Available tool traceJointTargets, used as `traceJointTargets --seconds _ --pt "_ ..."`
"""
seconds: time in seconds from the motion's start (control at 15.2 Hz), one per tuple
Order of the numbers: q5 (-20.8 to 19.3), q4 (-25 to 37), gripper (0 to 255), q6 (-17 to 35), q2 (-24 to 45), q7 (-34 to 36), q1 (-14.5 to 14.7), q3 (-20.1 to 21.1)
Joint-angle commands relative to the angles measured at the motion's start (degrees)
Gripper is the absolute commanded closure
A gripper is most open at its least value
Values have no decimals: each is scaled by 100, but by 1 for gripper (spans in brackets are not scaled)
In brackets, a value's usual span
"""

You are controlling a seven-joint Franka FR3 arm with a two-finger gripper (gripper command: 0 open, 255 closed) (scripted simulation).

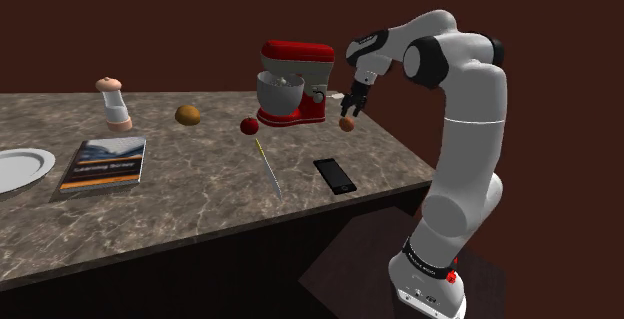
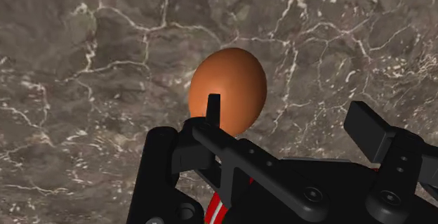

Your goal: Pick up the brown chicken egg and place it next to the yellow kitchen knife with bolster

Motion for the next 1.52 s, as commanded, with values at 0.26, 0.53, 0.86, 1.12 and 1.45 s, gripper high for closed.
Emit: traceJointTargets --seconds 0.26,0.53,0.86,1.12,1.45 --pt "429 891 0 -105 904 -298 -436 126" --pt "503 722 0 143 995 -348 -407 173" --pt "534 662 0 239 1035 -368 -398 192" --pt "534 663 0 238 1035 -368 -398 192" --pt "533 660 255 238 1032 -368 -398 191"
